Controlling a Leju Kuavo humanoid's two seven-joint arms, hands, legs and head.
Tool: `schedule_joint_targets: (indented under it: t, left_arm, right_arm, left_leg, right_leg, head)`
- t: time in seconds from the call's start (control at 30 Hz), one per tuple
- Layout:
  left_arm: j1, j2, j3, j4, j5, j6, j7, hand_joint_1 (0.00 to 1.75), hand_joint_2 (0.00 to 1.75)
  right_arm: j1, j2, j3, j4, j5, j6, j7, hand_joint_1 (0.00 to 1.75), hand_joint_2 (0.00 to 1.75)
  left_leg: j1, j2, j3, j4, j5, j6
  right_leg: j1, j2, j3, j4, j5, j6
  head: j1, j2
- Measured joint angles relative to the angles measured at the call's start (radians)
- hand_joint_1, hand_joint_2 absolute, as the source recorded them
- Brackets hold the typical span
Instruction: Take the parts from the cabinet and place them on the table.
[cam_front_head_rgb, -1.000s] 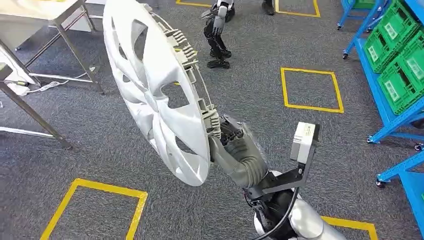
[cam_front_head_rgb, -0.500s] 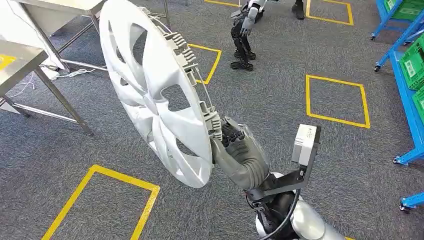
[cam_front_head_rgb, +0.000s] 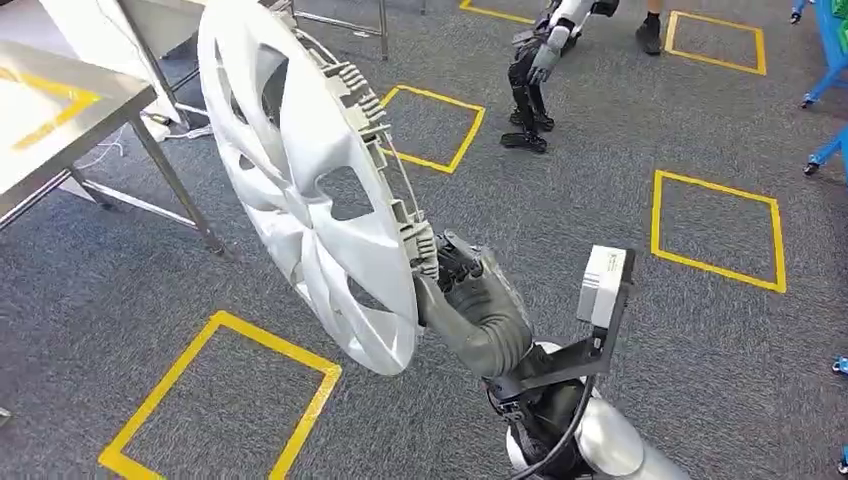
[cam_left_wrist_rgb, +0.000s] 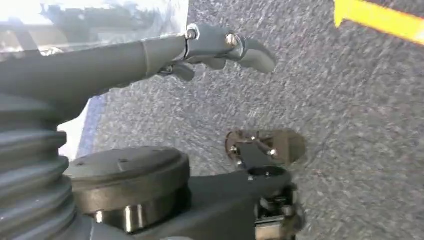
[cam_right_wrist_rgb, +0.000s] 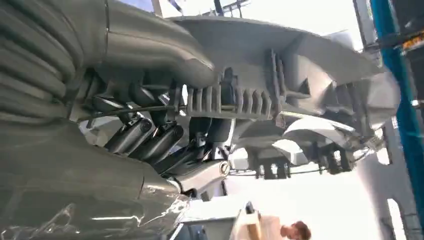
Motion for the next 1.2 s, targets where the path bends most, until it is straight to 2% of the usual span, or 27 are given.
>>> schedule_joint_targets:
  t: [0.07, 0.1, 0.13, 0.2, 0.23, 0.27, 0.3, 0.33, 0.37, 0.4, 0.43, 0.5, 0.57, 0.63, 0.67, 0.73, 0.77, 0.8, 0.83, 0.87, 0.9, 0.93, 0.97, 1.07, 1.1, 1.13, 1.2]
  left_arm:
    - [0.003, 0.001, 0.000, 0.000, 0.002, -0.001, 0.000, 0.00, 1.75]
    - [0.003, 0.001, 0.000, 0.000, 0.003, -0.001, -0.001, 0.00, 1.75]
    - [0.001, 0.002, 0.000, 0.000, 0.005, -0.001, -0.002, 0.00, 1.75]
    - [-0.001, 0.001, 0.000, 0.000, 0.008, -0.003, -0.001, 0.00, 1.75]
    - [0.000, 0.001, 0.000, 0.000, 0.008, -0.003, -0.001, 0.00, 1.75]
    - [0.001, 0.001, 0.000, 0.000, 0.008, -0.003, 0.000, 0.00, 1.75]
    - [0.001, 0.002, 0.000, 0.000, 0.010, -0.003, 0.000, 0.00, 1.75]
    - [0.000, 0.002, 0.000, 0.000, 0.011, -0.003, 0.000, 0.00, 1.75]
    - [-0.001, 0.001, 0.000, 0.000, 0.011, -0.003, 0.000, 0.00, 1.75]
    - [0.000, 0.000, 0.000, 0.000, 0.011, -0.003, 0.000, 0.00, 1.75]
    - [-0.001, 0.000, 0.000, 0.000, 0.013, -0.003, 0.000, 0.00, 1.75]
    - [0.000, 0.000, 0.000, 0.000, 0.017, -0.003, 0.000, 0.00, 1.75]
    - [0.003, 0.000, 0.000, 0.000, 0.018, -0.002, 0.000, 0.00, 1.75]
    - [0.002, 0.000, 0.000, 0.000, 0.018, -0.001, -0.002, 0.00, 1.75]
    - [0.000, 0.000, 0.000, 0.000, 0.019, -0.001, -0.002, 0.00, 1.75]
    - [-0.001, 0.000, 0.000, 0.000, 0.020, -0.001, -0.002, 0.00, 1.75]
    - [0.000, 0.000, 0.000, 0.000, 0.021, -0.001, -0.002, 0.00, 1.75]
    - [0.002, 0.000, 0.000, 0.000, 0.022, -0.001, -0.002, 0.00, 1.75]
    - [0.003, 0.001, 0.000, 0.000, 0.022, 0.000, -0.002, 0.00, 1.75]
    - [0.002, 0.001, 0.000, 0.000, 0.022, 0.000, -0.002, 0.00, 1.75]
    - [0.001, 0.001, 0.000, 0.000, 0.023, 0.001, -0.002, 0.00, 1.75]
    - [-0.001, 0.000, 0.000, 0.000, 0.023, 0.000, -0.002, 0.00, 1.75]
    - [-0.002, 0.000, 0.000, 0.000, 0.023, 0.001, -0.002, 0.00, 1.75]
    - [0.002, 0.002, 0.000, 0.001, 0.025, 0.002, -0.001, 0.00, 1.75]
    - [0.003, 0.002, 0.000, 0.001, 0.025, 0.002, -0.001, 0.00, 1.75]
    - [0.002, 0.003, 0.000, 0.001, 0.026, 0.003, -0.001, 0.00, 1.75]
    - [-0.002, 0.005, 0.000, 0.001, 0.026, 0.003, -0.001, 0.00, 1.75]
  right_arm:
    - [-0.003, 0.000, 0.000, 0.000, 0.000, 0.000, 0.000, 1.75, 1.75]
    - [-0.003, 0.000, 0.000, 0.000, 0.000, 0.001, 0.001, 1.75, 1.75]
    - [-0.004, 0.000, -0.001, 0.000, 0.000, 0.001, 0.000, 1.75, 1.75]
    - [-0.004, 0.000, 0.000, 0.000, 0.000, 0.003, 0.000, 1.75, 1.75]
    - [-0.003, 0.000, 0.000, 0.000, 0.000, 0.004, 0.000, 1.75, 1.75]
    - [-0.003, 0.000, 0.000, 0.000, 0.000, 0.004, 0.000, 1.75, 1.75]
    - [-0.002, -0.001, 0.000, 0.001, 0.000, 0.004, 0.000, 1.75, 1.75]
    - [-0.002, -0.001, 0.000, 0.001, 0.000, 0.004, 0.000, 1.75, 1.75]
    - [-0.002, -0.001, 0.000, 0.001, -0.001, 0.004, 0.000, 1.75, 1.75]
    - [-0.003, -0.001, 0.000, 0.001, -0.007, 0.004, 0.000, 1.75, 1.75]
    - [-0.003, -0.001, 0.000, 0.002, -0.009, 0.004, 0.000, 1.75, 1.75]
    - [-0.005, -0.001, 0.000, 0.002, -0.011, 0.007, -0.001, 1.75, 1.75]
    - [-0.006, -0.001, 0.000, 0.002, -0.011, 0.007, 0.000, 1.75, 1.75]
    - [-0.006, 0.000, 0.000, 0.002, -0.011, 0.007, -0.001, 1.75, 1.75]
    - [-0.006, 0.000, 0.000, 0.002, -0.011, 0.007, -0.002, 1.75, 1.75]
    - [-0.005, 0.000, 0.000, 0.002, -0.011, 0.007, -0.005, 1.75, 1.75]
    - [-0.005, 0.000, 0.000, 0.002, -0.014, 0.007, -0.005, 1.75, 1.75]
    - [-0.004, 0.000, 0.000, 0.002, -0.015, 0.007, -0.005, 1.75, 1.75]
    - [-0.002, 0.000, 0.000, 0.002, -0.015, 0.007, -0.005, 1.75, 1.75]
    - [-0.001, 0.000, 0.001, 0.002, -0.015, 0.007, -0.005, 1.75, 1.75]
    - [-0.001, 0.000, 0.001, 0.002, -0.016, 0.007, -0.005, 1.75, 1.75]
    - [-0.001, 0.000, 0.000, 0.002, -0.016, 0.007, -0.006, 1.75, 1.75]
    - [-0.002, 0.000, 0.000, 0.002, -0.016, 0.007, -0.006, 1.75, 1.75]
    - [-0.002, 0.000, 0.000, 0.002, -0.016, 0.007, -0.007, 1.75, 1.75]
    - [-0.003, 0.000, 0.000, 0.002, -0.016, 0.007, -0.007, 1.75, 1.75]
    - [-0.002, 0.000, 0.000, 0.002, -0.016, 0.007, -0.008, 1.75, 1.75]
    - [-0.001, 0.000, 0.000, 0.002, -0.016, 0.008, -0.008, 1.75, 1.75]
  left_leg:
    - [0.000, -0.012, 0.006, -0.007, 0.003, 0.015]
    - [0.004, -0.016, 0.009, -0.011, 0.005, 0.022]
    - [0.004, -0.021, 0.009, -0.010, 0.005, 0.029]
    - [-0.001, -0.033, 0.009, -0.010, 0.003, 0.034]
    - [-0.004, -0.040, 0.009, -0.009, 0.002, 0.036]
    - [-0.007, -0.048, 0.010, -0.008, 0.001, 0.038]
    - [-0.009, -0.058, 0.012, -0.006, 0.000, 0.038]
    - [-0.010, -0.069, 0.015, -0.005, -0.002, 0.039]
    - [-0.010, -0.080, 0.018, -0.004, -0.004, 0.039]
    - [-0.009, -0.088, 0.020, -0.003, -0.007, 0.036]
    - [-0.013, -0.094, 0.015, -0.001, -0.007, 0.031]
    - [-0.004, -0.107, 0.006, 0.000, -0.004, 0.022]
    - [-0.003, -0.123, 0.007, -0.004, -0.003, 0.009]
    - [-0.006, -0.074, -0.008, 0.040, -0.041, 0.001]
    - [-0.004, -0.057, -0.037, 0.102, -0.075, -0.005]
    - [0.003, -0.043, -0.114, 0.261, -0.136, -0.017]
    - [0.007, -0.042, -0.131, 0.289, -0.135, -0.023]
    - [0.011, -0.041, -0.125, 0.272, -0.113, -0.026]
    - [0.014, -0.038, -0.099, 0.220, -0.075, -0.030]
    - [0.017, -0.030, -0.060, 0.138, -0.030, -0.032]
    - [0.019, -0.009, -0.009, 0.039, 0.015, -0.035]
    - [0.008, 0.020, 0.010, 0.008, -0.002, -0.036]
    - [0.008, 0.013, 0.008, -0.004, -0.001, -0.015]
    - [0.002, -0.004, 0.003, -0.001, -0.003, 0.008]
    - [0.009, -0.010, 0.007, -0.006, 0.000, 0.016]
    - [0.008, -0.015, 0.007, -0.005, -0.001, 0.022]
    - [0.005, -0.026, 0.007, -0.005, -0.002, 0.031]
  right_leg:
    - [-0.003, -0.011, 0.007, -0.005, -0.004, 0.014]
    - [-0.007, 0.011, 0.002, 0.010, -0.020, 0.017]
    - [-0.007, 0.039, -0.025, 0.066, -0.055, 0.015]
    - [-0.006, 0.060, -0.110, 0.234, -0.126, 0.014]
    - [-0.005, 0.061, -0.148, 0.300, -0.140, 0.012]
    - [-0.004, 0.061, -0.167, 0.322, -0.132, 0.009]
    - [-0.002, 0.062, -0.161, 0.295, -0.097, 0.004]
    - [0.000, 0.066, -0.133, 0.222, -0.044, -0.003]
    - [0.004, 0.077, -0.095, 0.131, 0.007, -0.010]
    - [0.007, 0.102, -0.060, 0.043, 0.044, -0.016]
    - [0.006, 0.127, -0.049, 0.032, 0.030, -0.019]
    - [0.010, 0.116, -0.045, 0.013, 0.027, -0.017]
    - [0.010, 0.102, -0.039, 0.004, 0.029, -0.026]
    - [0.004, 0.081, -0.025, -0.011, 0.033, -0.034]
    - [0.004, 0.071, -0.023, -0.011, 0.032, -0.037]
    - [0.003, 0.049, -0.019, -0.011, 0.028, -0.038]
    - [0.002, 0.040, -0.018, -0.011, 0.026, -0.036]
    - [0.000, 0.033, -0.016, -0.010, 0.024, -0.033]
    - [-0.002, 0.025, -0.014, -0.010, 0.021, -0.030]
    - [-0.004, 0.018, -0.011, -0.008, 0.018, -0.025]
    - [-0.006, 0.012, -0.005, -0.006, 0.013, -0.018]
    - [0.000, 0.006, -0.005, -0.005, 0.008, -0.011]
    - [0.002, 0.003, -0.006, 0.001, 0.005, -0.005]
    - [-0.002, -0.017, 0.003, -0.006, 0.003, 0.011]
    - [-0.006, -0.006, 0.001, -0.002, -0.008, 0.019]
    - [-0.007, 0.028, -0.011, 0.029, -0.031, 0.019]
    - [-0.006, 0.058, -0.086, 0.180, -0.104, 0.017]
  head:
    - [0.000, 0.000]
    - [0.003, 0.000]
    - [0.005, 0.000]
    - [0.014, 0.000]
    - [0.014, 0.000]
    - [0.015, 0.000]
    - [0.015, 0.000]
    - [0.014, 0.000]
    - [0.015, 0.000]
    - [0.016, 0.000]
    - [0.009, 0.000]
    - [0.013, 0.000]
    - [0.013, 0.000]
    - [0.007, 0.000]
    - [0.006, 0.000]
    - [0.005, 0.000]
    - [0.005, 0.000]
    - [0.005, 0.000]
    - [0.005, 0.000]
    - [0.005, 0.000]
    - [0.005, 0.000]
    - [0.002, 0.000]
    - [-0.001, 0.000]
    - [0.004, 0.000]
    - [0.005, 0.000]
    - [0.008, 0.000]
    - [0.017, 0.000]
